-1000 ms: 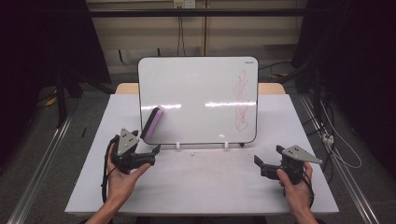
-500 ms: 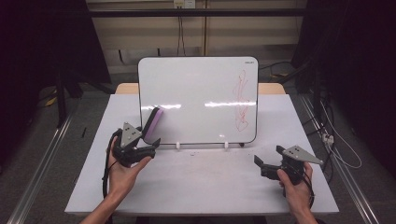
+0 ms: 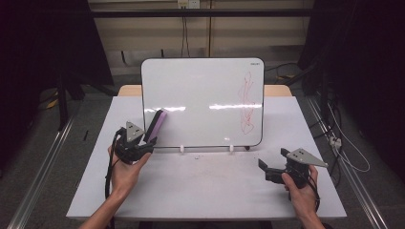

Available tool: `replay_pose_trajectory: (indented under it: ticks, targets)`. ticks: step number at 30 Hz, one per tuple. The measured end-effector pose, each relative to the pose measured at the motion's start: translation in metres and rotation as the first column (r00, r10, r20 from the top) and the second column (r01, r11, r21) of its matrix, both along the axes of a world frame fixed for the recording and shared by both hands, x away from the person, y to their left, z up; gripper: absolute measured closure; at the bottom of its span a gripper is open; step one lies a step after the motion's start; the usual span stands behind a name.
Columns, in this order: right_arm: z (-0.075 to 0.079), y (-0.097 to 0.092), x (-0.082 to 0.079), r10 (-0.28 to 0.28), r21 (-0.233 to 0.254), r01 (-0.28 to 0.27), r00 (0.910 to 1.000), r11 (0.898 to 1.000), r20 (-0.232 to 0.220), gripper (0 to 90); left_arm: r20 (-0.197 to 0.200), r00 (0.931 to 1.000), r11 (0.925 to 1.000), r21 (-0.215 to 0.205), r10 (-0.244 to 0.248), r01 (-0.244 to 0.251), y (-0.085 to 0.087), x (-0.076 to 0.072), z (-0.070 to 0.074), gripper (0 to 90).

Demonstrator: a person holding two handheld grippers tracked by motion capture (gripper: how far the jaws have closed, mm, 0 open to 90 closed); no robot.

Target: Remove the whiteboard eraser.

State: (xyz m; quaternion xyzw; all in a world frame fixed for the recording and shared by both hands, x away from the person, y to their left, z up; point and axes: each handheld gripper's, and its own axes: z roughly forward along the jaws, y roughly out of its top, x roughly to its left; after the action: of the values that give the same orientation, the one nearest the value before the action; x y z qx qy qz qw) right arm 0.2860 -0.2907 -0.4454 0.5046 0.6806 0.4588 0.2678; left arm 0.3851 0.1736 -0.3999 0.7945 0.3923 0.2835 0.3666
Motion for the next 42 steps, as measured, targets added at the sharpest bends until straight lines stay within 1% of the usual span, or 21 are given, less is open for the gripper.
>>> replay_pose_trajectory:
  ticks: [1, 2, 4, 5, 7, 8, 9, 11, 12, 14, 16, 20, 22, 27, 28, 30, 33, 36, 38, 41, 42]
  targets:
    - [0.0, 0.0, 0.0, 0.002, 0.0, -0.002, 1.0, 1.0, -0.002, 4.2, 0.005, 0.9999, 0.9999, 0.007, 0.009, -0.009, -0.001, 0.001, 0.0, 51.3]
    - [0.0, 0.0, 0.0, 0.002, 0.0, -0.002, 1.0, 1.0, -0.002, 4.2, -0.002, 1.0, 1.0, 0.007, 0.006, -0.006, -0.001, 0.002, -0.001, 51.3]
    - [0.0, 0.0, 0.0, 0.002, -0.002, -0.002, 1.0, 1.0, -0.003, 4.2, -0.023, 0.9997, 0.9996, 0.027, 0.01, -0.01, -0.002, 0.002, -0.003, 51.7]
    - [0.0, 0.0, 0.0, 0.003, -0.003, -0.003, 1.0, 1.0, 0.0, 4.2, -0.026, 0.9996, 0.9994, 0.032, 0.012, -0.012, -0.002, 0.003, -0.005, 51.9]
    - [0.0, 0.0, -0.001, 0.0, -0.001, 0.0, 1.0, 1.0, -0.002, 4.2, -0.029, 0.9994, 0.9994, 0.028, 0.019, -0.019, -0.002, 0.003, -0.006, 53.1]
    - [0.0, 0.0, -0.001, 0.0, 0.0, 0.0, 1.0, 1.0, -0.002, 4.2, -0.028, 0.9996, 0.9993, 0.036, 0.011, -0.01, -0.002, 0.003, -0.005, 53.5]
    - [0.0, 0.0, 0.0, -0.001, 0.0, 0.001, 1.0, 1.0, -0.003, 4.2, -0.021, 0.9997, 0.9992, 0.039, 0.009, -0.008, -0.004, 0.003, -0.006, 58.0]
    - [0.0, 0.0, 0.0, 0.001, 0.0, -0.001, 1.0, 1.0, -0.003, 4.2, -0.005, 0.9999, 0.9984, 0.056, 0.009, -0.009, -0.007, 0.002, -0.007, 59.7]
    - [0.0, 0.0, 0.0, 0.004, -0.002, -0.004, 1.0, 1.0, -0.002, 4.2, 0.0, 1.0, 0.9973, 0.072, 0.01, -0.01, -0.008, 0.002, -0.006, 60.0]
    - [0.0, 0.0, 0.0, 0.005, -0.002, -0.005, 1.0, 1.0, -0.003, 4.2, 0.005, 0.9999, 0.9984, 0.055, 0.014, -0.014, -0.008, 0.002, -0.007, 60.6]
    - [0.0, 0.001, 0.0, 0.005, -0.003, -0.005, 1.0, 1.0, -0.002, 4.2, 0.007, 0.9999, 0.9978, 0.065, 0.012, -0.013, -0.008, 0.002, -0.007, 61.3]
    - [-0.001, 0.001, 0.001, 0.006, -0.001, -0.006, 1.0, 1.0, -0.004, 4.2, 0.013, 0.9997, 0.9982, 0.056, 0.019, -0.02, -0.007, 0.001, -0.007, 62.8]
    - [0.0, 0.001, 0.001, 0.007, -0.002, -0.007, 1.0, 1.0, -0.003, 4.2, 0.019, 0.9997, 0.9976, 0.067, 0.014, -0.015, -0.007, 0.001, -0.007, 63.2]
    - [-0.001, 0.001, 0.001, 0.01, -0.001, -0.01, 0.9999, 1.0, -0.005, 4.2, 0.018, 0.9998, 0.9989, 0.047, 0.008, -0.009, -0.005, 0.001, -0.007, 63.9]
    - [-0.001, 0.001, 0.001, 0.011, 0.0, -0.011, 0.9999, 1.0, -0.005, 4.2, 0.022, 0.9997, 0.9993, 0.037, 0.006, -0.007, -0.005, 0.0, -0.006, 63.9]
    - [-0.001, 0.001, 0.0, 0.014, -0.001, -0.014, 0.9999, 1.0, -0.006, 4.2, 0.03, 0.9995, 0.9993, 0.036, -0.003, 0.002, -0.005, -0.002, -0.004, 64.0]
    - [0.0, 0.002, 0.0, 0.016, -0.001, -0.016, 0.9998, 1.0, -0.006, 4.2, 0.036, 0.9993, 0.9999, 0.011, -0.013, 0.012, -0.006, -0.005, -0.004, 64.0]
    - [0.0, 0.002, 0.001, 0.018, 0.0, -0.018, 0.9998, 1.0, -0.008, 4.2, 0.04, 0.9988, 0.9996, 0.0, -0.027, 0.027, -0.005, -0.007, -0.003, 63.9]
    - [-0.001, 0.002, 0.001, 0.022, 0.0, -0.022, 0.9997, 1.0, -0.008, 4.4, 0.042, 0.9986, 0.9992, -0.024, -0.032, 0.033, -0.005, -0.008, -0.003, 63.9]
    - [-0.001, 0.003, 0.001, 0.023, -0.004, -0.023, 0.9997, 1.0, -0.004, 4.6, 0.045, 0.998, 0.9983, -0.036, -0.045, 0.047, -0.005, -0.01, -0.001, 63.9]
    - [0.0, 0.003, 0.001, 0.027, -0.006, -0.027, 0.9996, 1.0, -0.004, 4.6, 0.048, 0.9979, 0.9978, -0.049, -0.043, 0.045, -0.005, -0.011, -0.001, 63.9]
